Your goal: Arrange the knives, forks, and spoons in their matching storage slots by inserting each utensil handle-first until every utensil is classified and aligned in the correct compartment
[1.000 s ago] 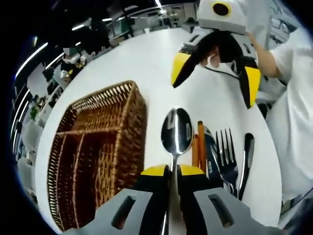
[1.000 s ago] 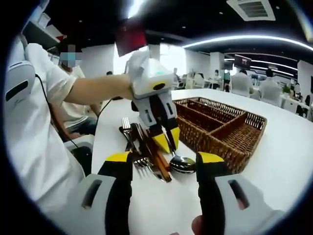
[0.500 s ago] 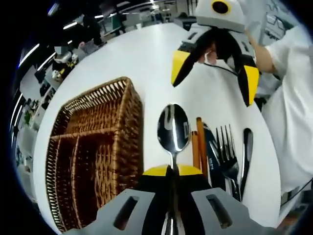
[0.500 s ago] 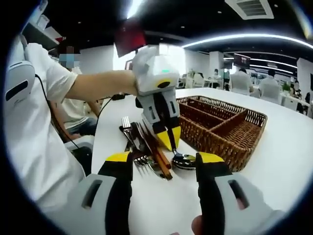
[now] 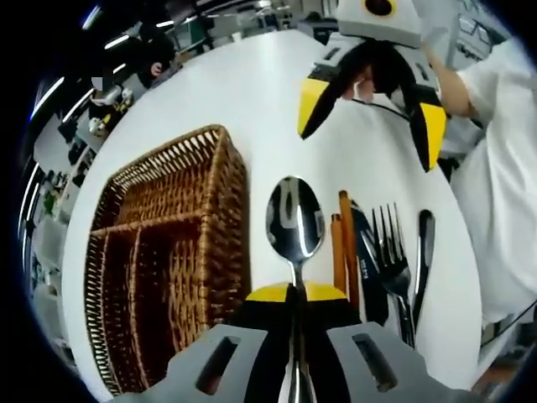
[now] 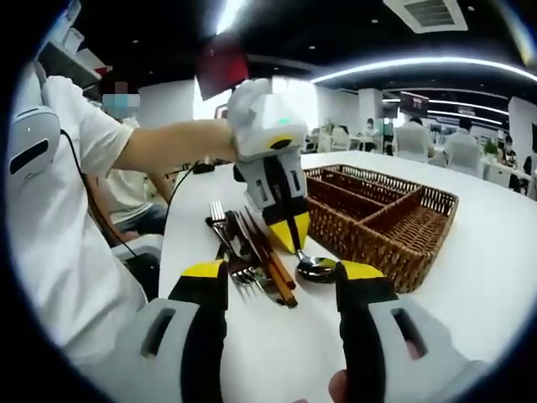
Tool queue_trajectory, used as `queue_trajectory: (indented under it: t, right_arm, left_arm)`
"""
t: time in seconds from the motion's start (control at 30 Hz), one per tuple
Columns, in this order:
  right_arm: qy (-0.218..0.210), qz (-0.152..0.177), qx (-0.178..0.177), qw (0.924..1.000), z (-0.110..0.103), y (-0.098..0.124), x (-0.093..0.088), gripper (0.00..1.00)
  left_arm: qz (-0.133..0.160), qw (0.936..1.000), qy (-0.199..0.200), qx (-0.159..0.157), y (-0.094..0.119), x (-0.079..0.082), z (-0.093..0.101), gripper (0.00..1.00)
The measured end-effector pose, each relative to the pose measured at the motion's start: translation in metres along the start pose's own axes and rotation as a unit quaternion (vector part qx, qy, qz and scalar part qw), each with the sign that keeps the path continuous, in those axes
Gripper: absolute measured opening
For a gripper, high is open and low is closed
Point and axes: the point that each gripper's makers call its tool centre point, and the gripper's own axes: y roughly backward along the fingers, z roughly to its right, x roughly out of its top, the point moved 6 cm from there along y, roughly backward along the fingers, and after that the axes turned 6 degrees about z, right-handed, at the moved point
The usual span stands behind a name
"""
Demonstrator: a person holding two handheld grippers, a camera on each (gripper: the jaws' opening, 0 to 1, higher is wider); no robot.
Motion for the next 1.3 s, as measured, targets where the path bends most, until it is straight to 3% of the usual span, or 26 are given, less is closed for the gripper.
queue_trajectory:
  t: [0.23, 0.8, 1.0, 1.07, 1.3]
  right_arm:
    - [0.002, -0.002, 0.002, 1.0, 0.0, -0.001, 0.0, 0.53]
    - [0.005, 0.001, -0.003, 1.0, -0.001, -0.004, 0.004, 0.54]
    - [0.004, 0.001, -0.02, 0.9998, 0.004, -0.002, 0.006, 0.57]
    - [0.008, -0.011, -0.046, 0.9988, 0.01, 0.001, 0.006, 0.58]
    - [0.011, -0.024, -0.072, 0.997, 0.014, 0.003, 0.008, 0.61]
  left_arm:
    - [-0.02, 0.9997, -0.005, 0.009, 0.012, -0.007, -0.002, 0.01]
    - [-0.034, 0.999, 0.0, 0.028, 0.062, -0.013, -0.009, 0.01]
    - [-0.03, 0.999, 0.004, 0.033, 0.07, -0.014, -0.012, 0.01]
    - [-0.032, 0.9987, 0.006, 0.04, 0.079, -0.015, -0.018, 0.01]
    - [-0.032, 0.9984, 0.01, 0.046, 0.087, -0.017, -0.027, 0.01]
